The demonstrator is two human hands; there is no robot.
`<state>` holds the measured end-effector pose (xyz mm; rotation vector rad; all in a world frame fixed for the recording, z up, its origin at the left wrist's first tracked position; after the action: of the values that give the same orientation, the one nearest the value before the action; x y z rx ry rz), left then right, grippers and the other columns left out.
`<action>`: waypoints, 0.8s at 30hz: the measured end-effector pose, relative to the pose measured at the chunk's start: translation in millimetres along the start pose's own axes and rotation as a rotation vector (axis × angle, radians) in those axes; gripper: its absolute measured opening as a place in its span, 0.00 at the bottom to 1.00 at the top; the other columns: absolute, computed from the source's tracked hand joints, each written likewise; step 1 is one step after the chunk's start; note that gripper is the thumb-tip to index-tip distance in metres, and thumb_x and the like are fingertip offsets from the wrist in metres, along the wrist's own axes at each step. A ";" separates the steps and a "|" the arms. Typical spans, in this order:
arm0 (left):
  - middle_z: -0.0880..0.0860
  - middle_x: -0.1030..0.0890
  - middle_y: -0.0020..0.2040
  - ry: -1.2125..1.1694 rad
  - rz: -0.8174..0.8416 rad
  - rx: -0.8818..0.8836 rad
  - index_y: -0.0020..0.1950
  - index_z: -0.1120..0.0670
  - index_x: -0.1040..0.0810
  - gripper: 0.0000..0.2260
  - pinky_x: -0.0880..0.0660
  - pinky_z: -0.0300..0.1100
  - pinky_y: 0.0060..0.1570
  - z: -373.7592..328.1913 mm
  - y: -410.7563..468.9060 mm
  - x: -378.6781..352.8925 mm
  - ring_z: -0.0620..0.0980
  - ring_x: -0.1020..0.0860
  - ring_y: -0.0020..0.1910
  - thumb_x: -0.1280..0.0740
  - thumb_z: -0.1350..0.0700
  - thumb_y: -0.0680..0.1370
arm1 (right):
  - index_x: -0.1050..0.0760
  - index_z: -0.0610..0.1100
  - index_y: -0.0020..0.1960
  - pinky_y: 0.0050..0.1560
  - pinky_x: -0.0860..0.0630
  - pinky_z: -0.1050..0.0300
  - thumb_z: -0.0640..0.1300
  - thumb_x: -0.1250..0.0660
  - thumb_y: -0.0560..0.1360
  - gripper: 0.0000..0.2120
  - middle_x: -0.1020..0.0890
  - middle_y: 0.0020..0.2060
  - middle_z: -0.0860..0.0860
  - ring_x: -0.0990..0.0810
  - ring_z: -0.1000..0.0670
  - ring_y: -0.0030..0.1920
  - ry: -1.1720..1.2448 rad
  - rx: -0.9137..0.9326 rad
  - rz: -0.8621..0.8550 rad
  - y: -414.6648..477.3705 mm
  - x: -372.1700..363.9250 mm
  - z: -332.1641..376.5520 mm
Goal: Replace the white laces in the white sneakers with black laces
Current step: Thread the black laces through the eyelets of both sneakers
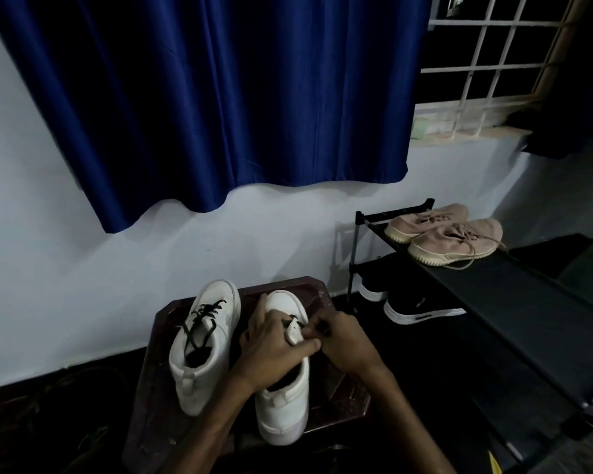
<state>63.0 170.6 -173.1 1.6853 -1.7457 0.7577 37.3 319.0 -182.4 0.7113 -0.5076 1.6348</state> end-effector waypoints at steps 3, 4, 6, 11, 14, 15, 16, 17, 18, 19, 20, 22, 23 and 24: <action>0.54 0.39 0.74 -0.063 -0.141 -0.004 0.56 0.43 0.43 0.34 0.39 0.51 0.69 3.1 -3.9 5.2 0.53 0.42 0.75 0.38 0.32 0.56 | 0.21 0.54 0.37 0.40 0.23 0.62 0.42 0.29 0.71 0.08 0.18 0.29 0.58 0.20 0.62 0.33 0.078 0.004 -0.009 -1.5 -2.8 6.3; 0.53 0.40 0.74 -0.066 -0.140 0.025 0.56 0.43 0.44 0.35 0.40 0.52 0.69 2.3 -4.4 5.7 0.53 0.43 0.75 0.39 0.32 0.55 | 0.22 0.54 0.35 0.39 0.22 0.60 0.43 0.29 0.71 0.08 0.18 0.28 0.57 0.19 0.61 0.31 0.088 -0.027 0.004 -1.4 -3.0 3.8; 0.53 0.41 0.74 -0.064 -0.157 0.062 0.59 0.45 0.42 0.37 0.41 0.53 0.70 2.2 -5.1 4.9 0.52 0.43 0.76 0.40 0.33 0.54 | 0.23 0.53 0.35 0.39 0.22 0.59 0.47 0.30 0.71 0.07 0.17 0.30 0.54 0.18 0.57 0.32 0.006 -0.119 0.005 0.2 5.0 -9.9; 0.51 0.32 0.62 -0.181 -0.229 0.064 0.59 0.49 0.40 0.33 0.33 0.45 0.62 6.5 -3.8 2.9 0.54 0.32 0.65 0.32 0.43 0.58 | 0.22 0.48 0.38 0.39 0.21 0.58 0.46 0.31 0.73 0.05 0.15 0.35 0.51 0.17 0.53 0.36 -0.233 -0.314 0.204 -9.9 64.9 -58.7; 0.52 0.29 0.58 -0.269 -0.240 0.091 0.58 0.47 0.42 0.34 0.31 0.47 0.62 8.1 -2.6 -2.0 0.54 0.29 0.60 0.31 0.45 0.57 | 0.20 0.49 0.45 0.38 0.24 0.60 0.47 0.29 0.74 0.02 0.15 0.39 0.52 0.19 0.57 0.36 -0.103 -0.226 0.359 -7.8 59.5 -46.6; 0.53 0.28 0.57 -0.286 -0.249 0.095 0.58 0.47 0.42 0.34 0.30 0.49 0.62 8.8 -2.1 -3.4 0.54 0.28 0.59 0.31 0.43 0.56 | 0.20 0.50 0.49 0.42 0.23 0.60 0.50 0.28 0.74 0.06 0.16 0.43 0.53 0.19 0.58 0.40 -0.084 -0.165 0.340 -2.9 50.7 -37.4; 0.53 0.27 0.57 -0.302 -0.265 0.098 0.58 0.48 0.41 0.35 0.29 0.50 0.61 8.4 -2.3 -3.2 0.54 0.27 0.58 0.31 0.42 0.56 | 0.20 0.49 0.53 0.47 0.22 0.59 0.51 0.28 0.74 0.10 0.16 0.46 0.54 0.19 0.57 0.44 -0.041 -0.104 0.306 2.8 39.1 -28.1; 0.53 0.28 0.56 -0.321 -0.287 0.098 0.59 0.49 0.40 0.36 0.28 0.51 0.60 9.3 -2.3 -2.9 0.54 0.26 0.57 0.31 0.41 0.56 | 0.21 0.49 0.55 0.52 0.23 0.58 0.52 0.28 0.74 0.12 0.17 0.48 0.54 0.19 0.56 0.47 0.013 -0.044 0.271 8.1 26.4 -18.4; 0.53 0.29 0.56 -0.340 -0.302 0.107 0.59 0.50 0.39 0.37 0.27 0.52 0.59 9.6 -3.0 -2.5 0.54 0.26 0.57 0.30 0.41 0.56 | 0.22 0.49 0.56 0.54 0.23 0.58 0.52 0.29 0.74 0.12 0.17 0.47 0.54 0.19 0.56 0.48 0.045 0.010 0.227 12.1 15.2 -9.1; 0.52 0.29 0.56 -0.362 -0.310 0.115 0.59 0.49 0.40 0.37 0.26 0.52 0.57 10.2 -3.6 -3.0 0.53 0.26 0.56 0.29 0.41 0.56 | 0.22 0.48 0.54 0.51 0.24 0.59 0.51 0.29 0.74 0.11 0.17 0.45 0.53 0.19 0.56 0.46 0.061 0.051 0.173 14.3 6.1 -1.3; 0.52 0.28 0.56 -0.384 -0.308 0.132 0.58 0.46 0.41 0.37 0.25 0.52 0.56 9.8 -5.1 -2.0 0.52 0.26 0.56 0.28 0.41 0.56 | 0.22 0.49 0.50 0.46 0.25 0.61 0.50 0.28 0.74 0.08 0.17 0.41 0.53 0.20 0.56 0.42 0.058 0.075 0.107 14.4 0.1 5.3; 0.53 0.27 0.55 -0.411 -0.302 0.158 0.55 0.40 0.43 0.35 0.23 0.53 0.54 11.8 -6.2 -1.6 0.51 0.25 0.55 0.26 0.43 0.55 | 0.23 0.50 0.41 0.36 0.29 0.67 0.47 0.27 0.73 0.06 0.19 0.32 0.53 0.22 0.59 0.33 0.078 0.088 -0.002 12.4 -7.4 9.8; 0.53 0.27 0.55 -0.417 -0.307 0.158 0.55 0.41 0.43 0.35 0.24 0.53 0.54 11.6 -6.2 -0.9 0.51 0.25 0.55 0.26 0.43 0.55 | 0.23 0.49 0.39 0.35 0.30 0.69 0.46 0.27 0.73 0.07 0.19 0.30 0.53 0.23 0.59 0.31 0.097 0.081 -0.017 10.8 -9.8 8.3; 0.53 0.27 0.56 -0.417 -0.309 0.159 0.56 0.43 0.43 0.36 0.24 0.52 0.55 12.0 -5.9 -0.5 0.51 0.26 0.56 0.26 0.44 0.55 | 0.22 0.47 0.39 0.35 0.29 0.68 0.46 0.27 0.74 0.07 0.19 0.30 0.52 0.22 0.58 0.31 0.095 0.069 -0.012 9.7 -11.1 5.2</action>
<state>68.6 161.8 -181.4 2.2846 -1.6551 0.4335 29.7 305.7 -185.9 0.6825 -0.3792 1.6725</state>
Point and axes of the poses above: each hand's wrist, its own y-axis towards the middle knuckle, its own x-axis out of the back of the hand, z = x × y, the point moved 4 cm from there along y, towards the middle knuckle
